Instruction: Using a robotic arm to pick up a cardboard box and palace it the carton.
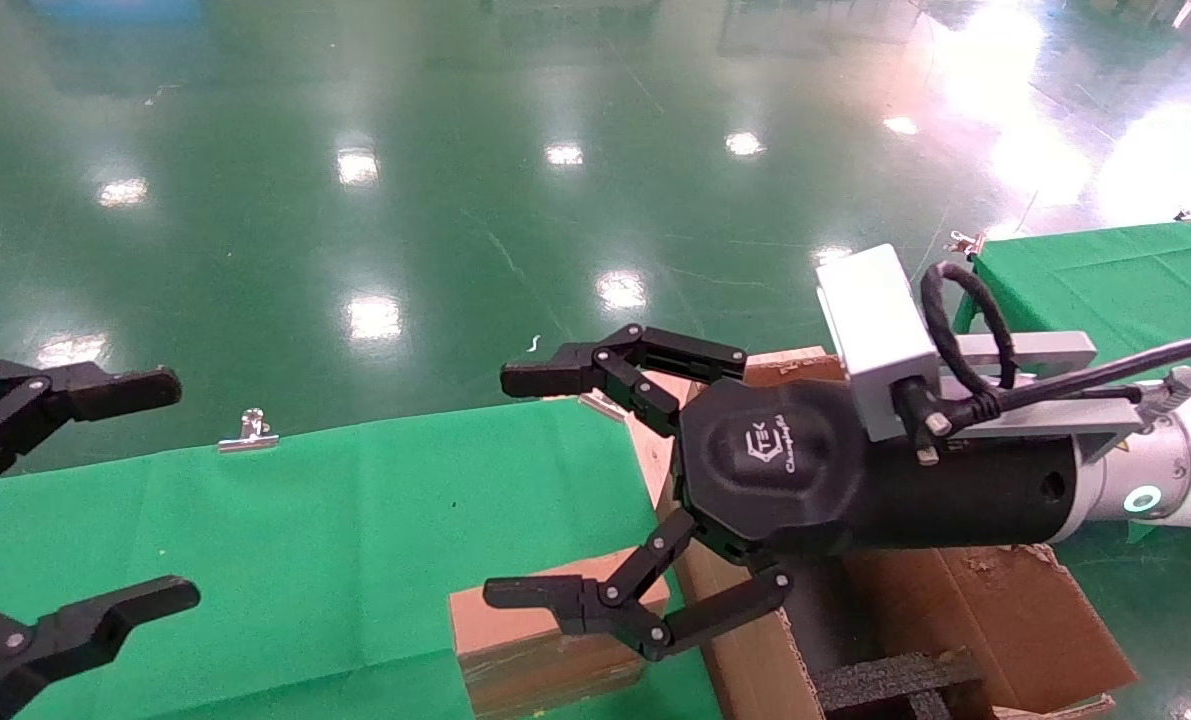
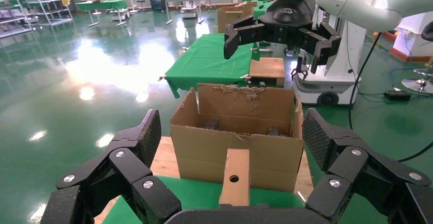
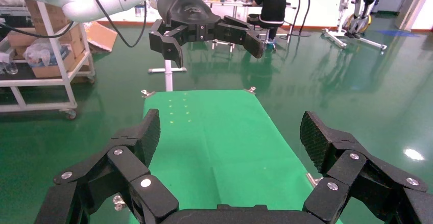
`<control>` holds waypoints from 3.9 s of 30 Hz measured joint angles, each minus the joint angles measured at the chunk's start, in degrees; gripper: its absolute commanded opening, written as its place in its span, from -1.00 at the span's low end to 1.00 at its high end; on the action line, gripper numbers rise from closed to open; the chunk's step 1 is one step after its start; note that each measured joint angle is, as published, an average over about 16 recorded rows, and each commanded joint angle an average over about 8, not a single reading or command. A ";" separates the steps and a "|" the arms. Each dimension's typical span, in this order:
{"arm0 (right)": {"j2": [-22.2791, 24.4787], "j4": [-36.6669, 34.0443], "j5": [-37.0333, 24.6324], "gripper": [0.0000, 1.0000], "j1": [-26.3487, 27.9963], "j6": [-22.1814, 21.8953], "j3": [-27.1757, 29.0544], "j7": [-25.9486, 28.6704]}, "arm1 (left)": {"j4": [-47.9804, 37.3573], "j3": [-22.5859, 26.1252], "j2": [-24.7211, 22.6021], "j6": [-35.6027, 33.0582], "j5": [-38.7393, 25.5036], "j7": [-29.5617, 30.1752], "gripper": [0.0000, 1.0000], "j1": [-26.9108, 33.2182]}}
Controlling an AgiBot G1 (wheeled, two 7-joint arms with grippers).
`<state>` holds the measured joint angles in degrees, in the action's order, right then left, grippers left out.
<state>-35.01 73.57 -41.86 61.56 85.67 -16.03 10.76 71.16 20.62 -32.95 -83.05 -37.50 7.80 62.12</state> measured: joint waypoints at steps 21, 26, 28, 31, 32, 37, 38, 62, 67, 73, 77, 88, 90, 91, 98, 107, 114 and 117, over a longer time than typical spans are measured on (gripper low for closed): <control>0.00 0.00 0.00 1.00 0.00 0.00 0.00 0.00 | 0.00 0.00 0.00 0.00 0.00 0.00 -0.89 0.00; 0.00 -0.11 -0.24 1.00 0.04 -0.05 -0.10 0.01 | 0.00 0.00 0.00 0.00 0.00 0.00 -1.00 0.00; -0.05 -0.22 -0.75 1.00 0.22 0.03 -0.36 0.04 | 0.00 0.00 0.00 0.00 0.00 0.00 -1.00 0.00; -0.28 -0.56 -2.31 1.00 0.96 0.44 -1.21 0.19 | 0.00 0.00 0.00 0.00 0.00 0.00 -1.00 0.00; -0.42 -0.78 -3.07 1.00 1.35 0.65 -1.64 0.29 | 0.00 0.00 0.00 0.00 0.00 0.00 -1.00 0.00; -1.62 -2.48 -8.11 1.00 4.24 2.02 -4.71 0.77 | 0.00 0.00 0.00 0.00 0.00 0.00 -1.00 0.00; -1.94 -2.90 -9.42 1.00 5.02 2.33 -5.56 0.83 | 0.00 0.00 0.00 0.00 0.00 0.00 -1.00 0.00; -13.20 -15.31 -35.04 1.00 22.72 4.03 -27.12 -3.85 | 0.00 0.01 0.00 0.00 0.00 0.00 -1.00 0.00; -15.72 -16.85 -39.39 1.00 25.38 3.90 -30.30 -5.50 | 0.00 0.01 0.00 0.00 0.00 0.00 -1.00 0.00; -18.02 -17.34 -43.58 1.00 27.91 3.90 -33.60 -6.92 | 0.00 0.01 0.00 0.00 0.00 0.00 -0.93 0.00; -19.13 -17.21 -45.48 0.88 29.02 3.88 -35.40 -7.53 | 0.00 0.01 0.00 0.00 0.00 0.00 0.04 0.00; -20.42 -16.97 -47.18 -1.00 30.16 3.90 -37.68 -8.12 | -0.02 0.00 0.01 0.01 0.02 -0.01 1.00 -0.01; -20.45 -16.98 -47.20 -1.00 30.18 3.92 -37.74 -8.14 | -0.02 0.00 0.01 0.01 0.02 -0.01 1.00 -0.01; -20.47 -16.98 -47.21 -1.00 30.20 3.93 -37.77 -8.14 | -0.02 0.00 0.01 0.01 0.02 -0.01 1.00 -0.01; -20.32 -16.93 -47.08 -1.00 30.07 3.89 -37.52 -8.13 | -0.02 0.00 0.01 0.01 0.03 -0.01 1.00 -0.01; -20.19 -16.89 -46.96 -1.00 29.95 3.84 -37.29 -8.12 | -0.02 0.00 0.01 0.01 0.03 -0.01 1.00 -0.01; -20.14 -16.87 -46.92 -1.00 29.90 3.81 -37.20 -8.10 | -0.02 0.00 0.01 0.02 0.03 -0.01 1.00 -0.01; -20.12 -16.86 -46.91 -1.00 29.89 3.79 -37.19 -8.09 | -0.02 0.00 0.01 0.01 0.03 -0.01 1.00 -0.01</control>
<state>-55.13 56.71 -88.77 91.44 89.46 -53.21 2.67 71.14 20.63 -32.93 -83.04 -37.48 7.79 62.11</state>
